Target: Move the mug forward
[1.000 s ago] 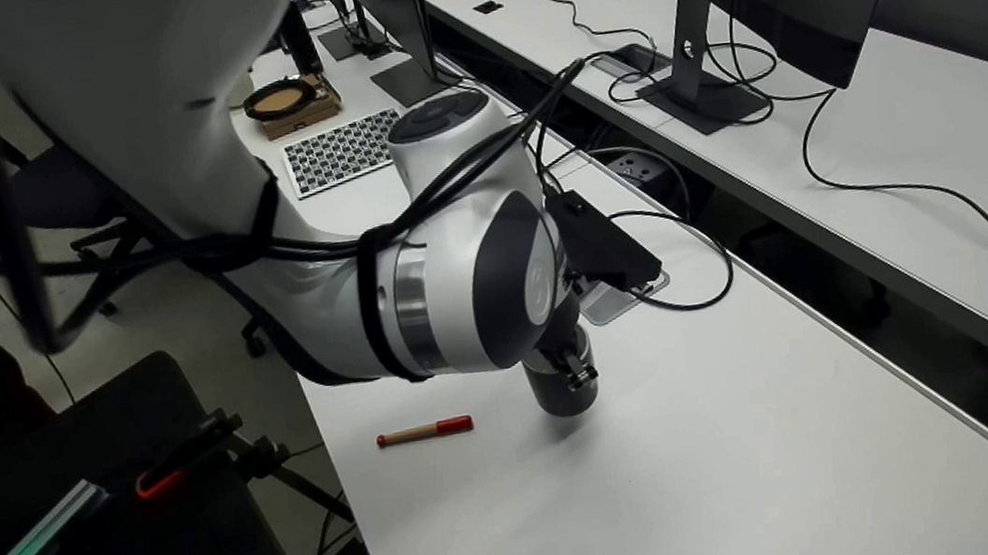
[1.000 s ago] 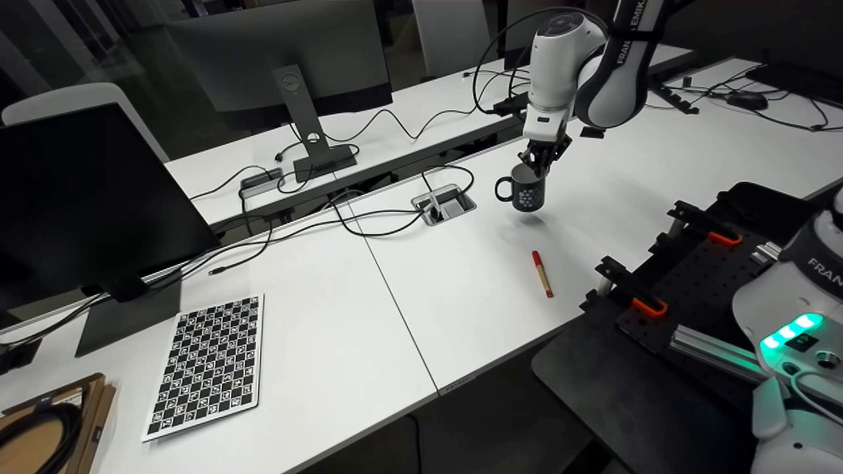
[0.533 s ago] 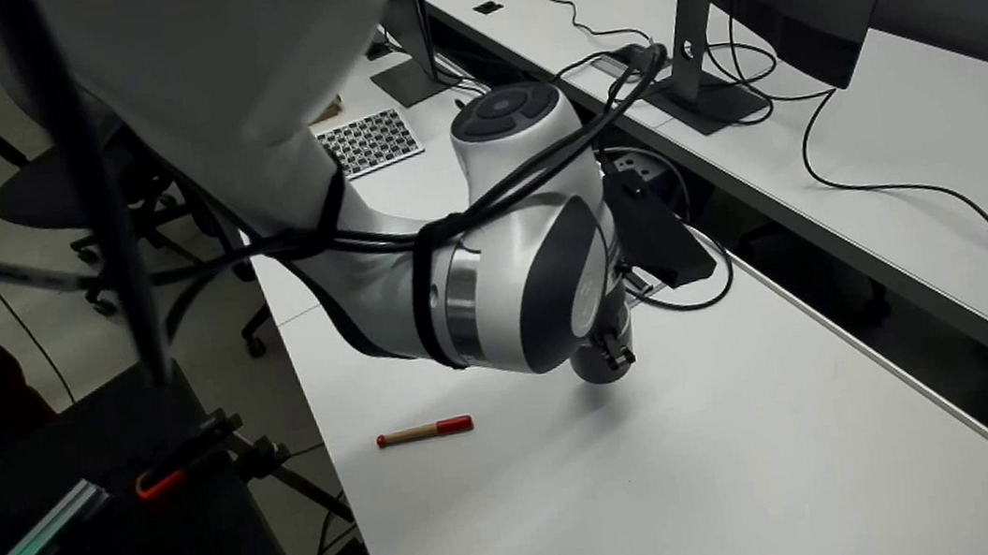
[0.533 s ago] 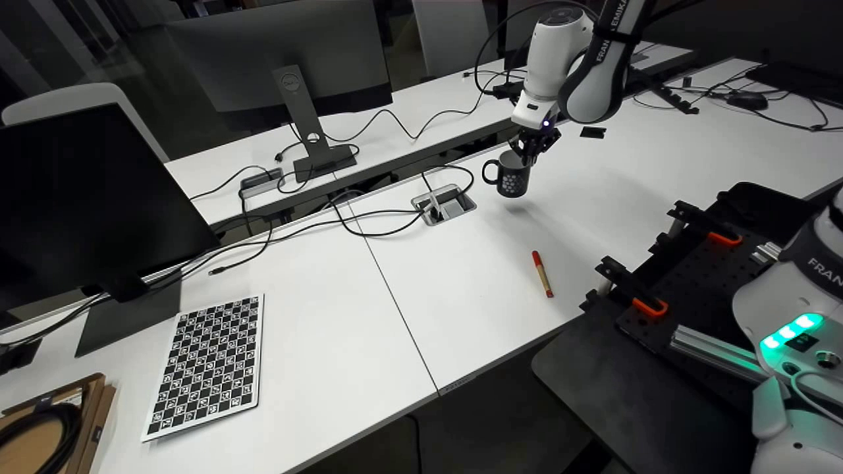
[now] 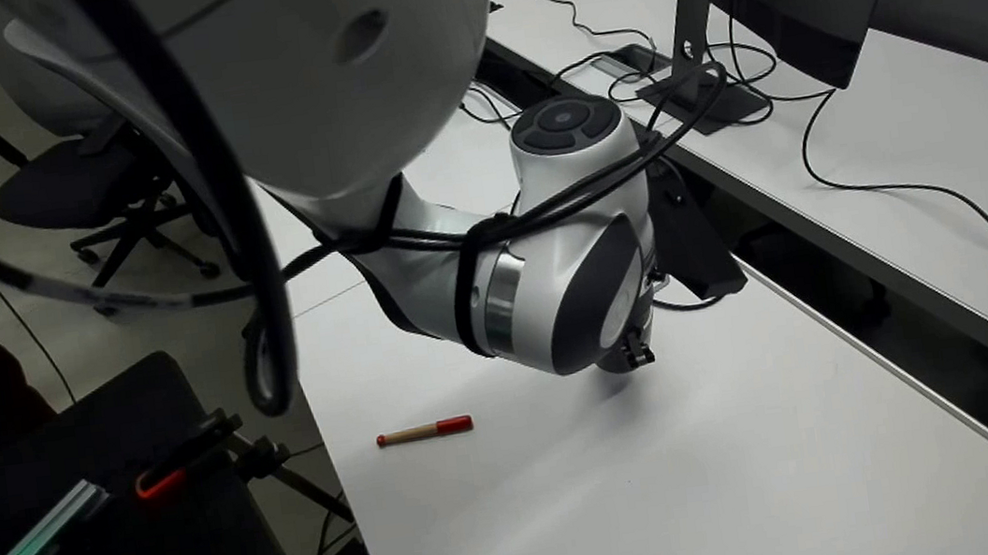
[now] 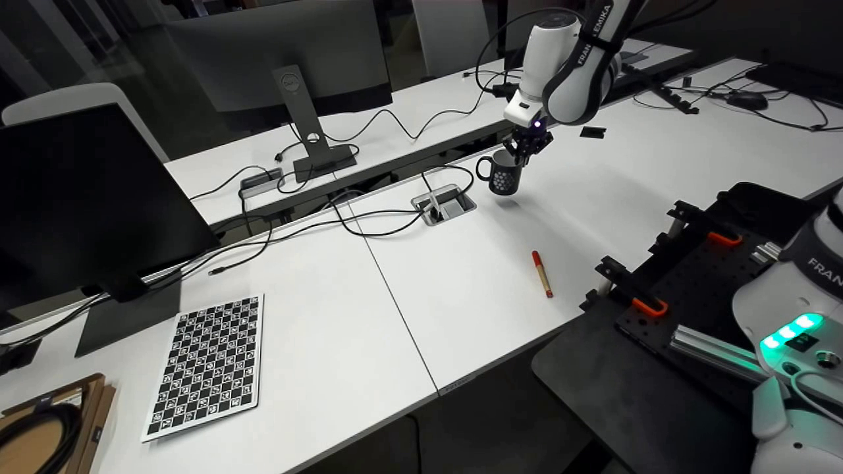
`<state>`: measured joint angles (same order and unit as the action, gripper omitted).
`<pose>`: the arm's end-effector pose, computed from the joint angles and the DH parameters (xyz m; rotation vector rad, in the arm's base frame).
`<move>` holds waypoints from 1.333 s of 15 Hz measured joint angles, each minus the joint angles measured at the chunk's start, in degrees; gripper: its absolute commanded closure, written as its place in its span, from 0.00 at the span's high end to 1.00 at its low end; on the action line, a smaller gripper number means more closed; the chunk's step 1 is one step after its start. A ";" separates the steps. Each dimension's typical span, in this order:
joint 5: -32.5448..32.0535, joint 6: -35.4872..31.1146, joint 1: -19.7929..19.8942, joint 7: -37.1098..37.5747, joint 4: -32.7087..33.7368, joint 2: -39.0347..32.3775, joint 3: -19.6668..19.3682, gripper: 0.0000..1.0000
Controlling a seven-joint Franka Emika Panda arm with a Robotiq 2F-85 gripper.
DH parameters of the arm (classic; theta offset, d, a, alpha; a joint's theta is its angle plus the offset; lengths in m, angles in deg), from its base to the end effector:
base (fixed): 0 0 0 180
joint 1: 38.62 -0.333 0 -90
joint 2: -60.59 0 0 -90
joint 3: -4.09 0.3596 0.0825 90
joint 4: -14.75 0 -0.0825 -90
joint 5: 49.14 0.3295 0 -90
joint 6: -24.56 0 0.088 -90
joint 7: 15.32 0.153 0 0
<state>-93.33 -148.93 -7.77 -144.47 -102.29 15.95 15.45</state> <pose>0.5785 -0.1566 0.1208 0.7748 2.7831 0.0361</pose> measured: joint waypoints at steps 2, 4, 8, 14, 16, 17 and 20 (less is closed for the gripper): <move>2.67 0.88 -1.32 -0.42 0.64 -0.04 -0.99 0.02; 4.80 2.06 -3.04 -0.46 1.29 -0.03 -2.29 0.02; 8.41 5.17 -6.20 -0.90 2.51 -0.04 -4.31 0.02; 12.87 8.86 -9.92 -2.22 4.38 -0.78 -6.77 0.02; 14.10 9.08 -10.69 -2.81 4.95 -1.37 -7.41 0.02; 14.62 9.08 -10.94 -3.01 5.30 -1.78 -7.64 0.02; 15.87 9.08 -11.38 -3.47 6.13 -2.96 -8.05 0.02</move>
<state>-77.46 -139.85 -19.15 -147.94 -96.16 12.99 7.39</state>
